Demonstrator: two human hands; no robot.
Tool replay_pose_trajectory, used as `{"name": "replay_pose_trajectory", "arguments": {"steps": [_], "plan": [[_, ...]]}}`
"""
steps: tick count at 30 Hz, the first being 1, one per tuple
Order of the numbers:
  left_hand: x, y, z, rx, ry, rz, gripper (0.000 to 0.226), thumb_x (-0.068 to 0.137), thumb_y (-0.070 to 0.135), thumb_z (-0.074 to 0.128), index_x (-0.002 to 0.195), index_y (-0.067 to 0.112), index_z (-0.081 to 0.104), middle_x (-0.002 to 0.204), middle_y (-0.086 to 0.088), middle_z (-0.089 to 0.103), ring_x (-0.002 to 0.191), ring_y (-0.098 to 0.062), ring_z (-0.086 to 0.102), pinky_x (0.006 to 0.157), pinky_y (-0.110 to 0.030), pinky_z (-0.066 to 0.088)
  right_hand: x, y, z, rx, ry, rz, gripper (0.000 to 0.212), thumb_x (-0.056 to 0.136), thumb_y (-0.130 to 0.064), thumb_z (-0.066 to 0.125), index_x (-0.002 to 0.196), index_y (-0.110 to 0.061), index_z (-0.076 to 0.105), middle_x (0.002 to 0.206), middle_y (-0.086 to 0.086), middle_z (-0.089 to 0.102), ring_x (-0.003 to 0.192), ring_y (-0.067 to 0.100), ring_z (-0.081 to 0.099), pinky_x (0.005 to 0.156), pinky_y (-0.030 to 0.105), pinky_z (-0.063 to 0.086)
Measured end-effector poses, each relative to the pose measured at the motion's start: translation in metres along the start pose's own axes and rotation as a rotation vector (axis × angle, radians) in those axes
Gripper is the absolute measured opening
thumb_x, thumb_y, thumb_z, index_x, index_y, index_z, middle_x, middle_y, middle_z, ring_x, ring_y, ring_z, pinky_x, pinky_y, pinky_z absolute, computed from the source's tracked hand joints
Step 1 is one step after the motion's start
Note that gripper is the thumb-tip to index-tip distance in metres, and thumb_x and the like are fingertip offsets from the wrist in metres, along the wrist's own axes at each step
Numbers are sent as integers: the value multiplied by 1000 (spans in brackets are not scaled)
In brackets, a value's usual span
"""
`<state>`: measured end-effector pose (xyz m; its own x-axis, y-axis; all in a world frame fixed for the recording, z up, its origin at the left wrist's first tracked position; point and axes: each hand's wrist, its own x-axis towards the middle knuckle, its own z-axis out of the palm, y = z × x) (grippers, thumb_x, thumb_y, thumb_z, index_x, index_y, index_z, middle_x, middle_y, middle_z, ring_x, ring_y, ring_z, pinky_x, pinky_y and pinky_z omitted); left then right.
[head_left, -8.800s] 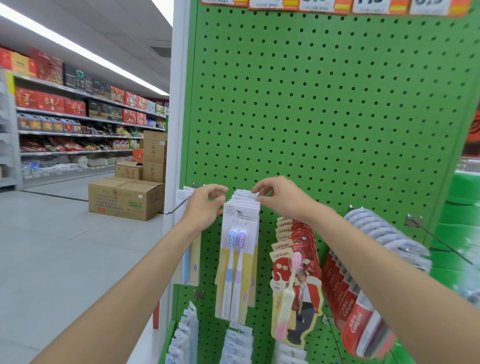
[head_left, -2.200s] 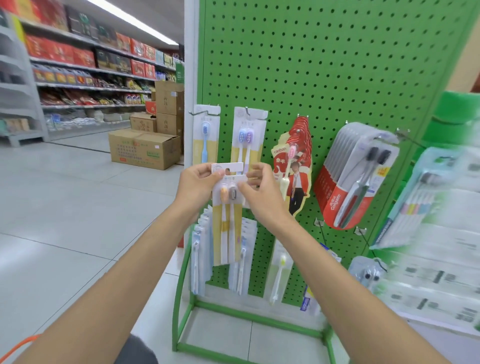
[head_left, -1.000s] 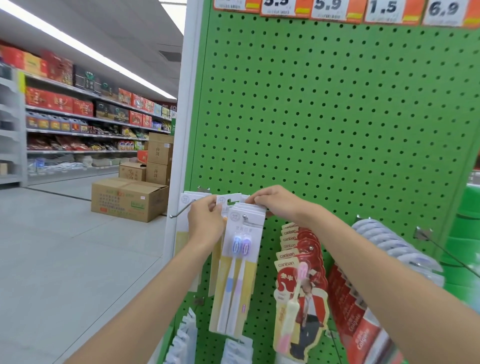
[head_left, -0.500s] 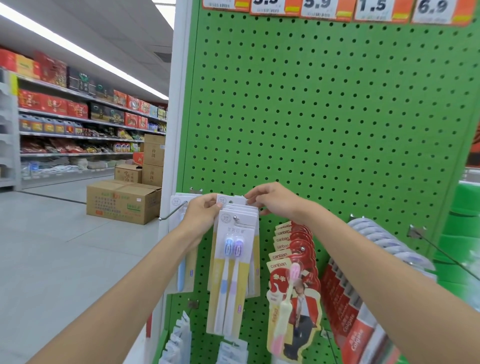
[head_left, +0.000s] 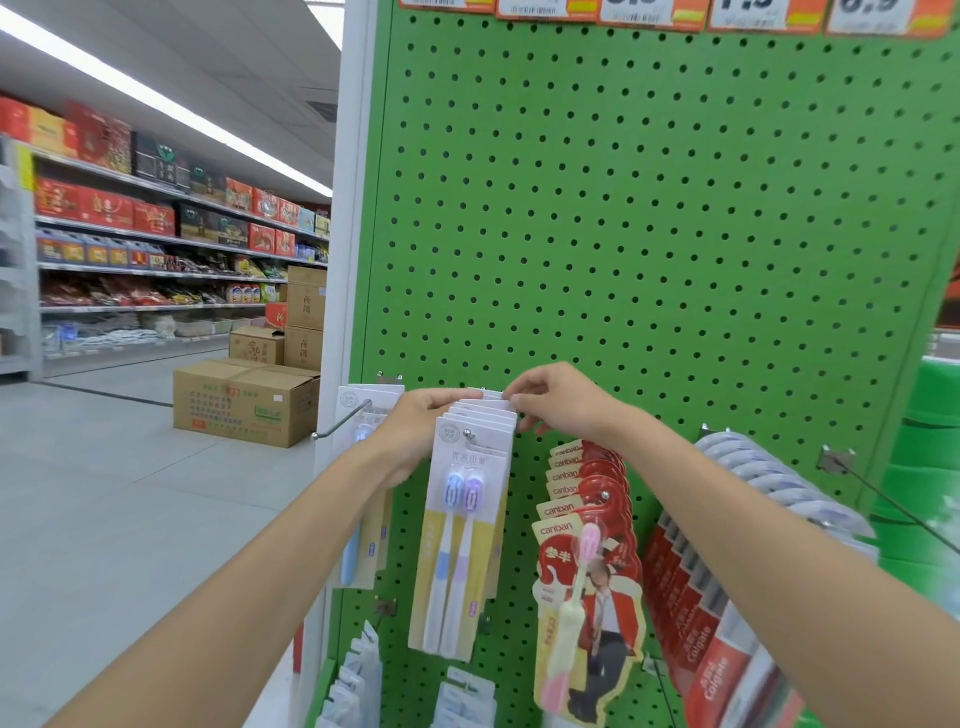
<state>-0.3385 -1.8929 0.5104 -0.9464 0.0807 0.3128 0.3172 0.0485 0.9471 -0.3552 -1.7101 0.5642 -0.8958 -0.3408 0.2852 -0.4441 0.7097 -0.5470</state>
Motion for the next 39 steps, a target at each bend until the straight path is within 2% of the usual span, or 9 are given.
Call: {"name": "replay_pose_trajectory", "arguments": {"steps": [3, 6, 11, 16, 23, 28, 34, 36, 39], "plan": [[8, -5, -6, 129, 89, 44, 28, 91, 4, 65, 115, 18, 68, 109, 1, 69, 106, -16, 63, 88, -31, 54, 1, 2, -1, -69, 38, -33, 15, 96, -10, 57, 89, -19, 67, 92, 11, 73, 81, 21, 67, 80, 41, 56], [14, -10, -9, 344, 197, 138, 34, 92, -3, 61, 118, 18, 66, 109, 5, 60, 109, -17, 57, 97, -34, 49, 2, 1, -1, -86, 27, -36, 17, 95, -8, 57, 86, -20, 66, 91, 9, 73, 80, 18, 67, 81, 40, 56], [21, -8, -3, 448, 183, 182, 39, 83, -3, 69, 121, 6, 64, 113, -1, 64, 103, -16, 60, 93, -28, 47, 2, 3, 1, -66, 19, -38, 17, 95, -5, 55, 88, -17, 66, 89, 6, 72, 71, 8, 62, 74, 28, 54], [27, -8, -4, 394, 163, 152, 29, 80, -2, 74, 107, 7, 70, 105, -5, 71, 92, -15, 64, 93, -37, 51, 3, 7, 1, -30, 11, -47, 9, 95, -14, 61, 95, -15, 70, 83, -1, 72, 67, 3, 62, 61, 15, 46], [27, -11, -4, 272, 210, 151, 21, 82, -2, 72, 91, 17, 75, 89, 3, 73, 90, -18, 69, 86, -36, 56, 5, 11, 5, -49, 29, -63, 11, 93, -18, 65, 92, -13, 74, 78, -2, 72, 63, 2, 60, 66, 25, 53], [24, -12, 0, 253, 295, 186, 31, 84, -2, 69, 78, 28, 72, 82, 8, 72, 85, -16, 69, 85, -37, 56, 5, 10, 6, -48, 27, -51, 10, 92, -18, 66, 91, -12, 75, 80, 1, 73, 62, 5, 59, 68, 28, 53], [8, -19, 3, 324, 456, 270, 12, 92, 10, 66, 96, 12, 77, 81, 10, 70, 80, -9, 67, 79, -31, 55, 7, 9, 5, -65, 31, -19, 12, 91, -17, 66, 91, -12, 77, 76, 1, 72, 59, 9, 55, 61, 24, 47], [0, -20, 2, 363, 508, 302, 12, 92, 12, 66, 94, 12, 77, 77, 15, 68, 79, -7, 65, 76, -30, 53, 7, 7, 4, -76, 29, -14, 12, 91, -17, 66, 91, -13, 77, 77, 1, 73, 57, 8, 53, 60, 22, 46], [-8, -21, 0, 422, 603, 330, 12, 91, 11, 66, 87, 11, 78, 78, 5, 71, 77, -16, 66, 75, -36, 55, 6, 7, 4, -89, 29, -15, 13, 92, -17, 65, 93, -10, 77, 81, 6, 73, 53, 4, 50, 56, 18, 43]]}}
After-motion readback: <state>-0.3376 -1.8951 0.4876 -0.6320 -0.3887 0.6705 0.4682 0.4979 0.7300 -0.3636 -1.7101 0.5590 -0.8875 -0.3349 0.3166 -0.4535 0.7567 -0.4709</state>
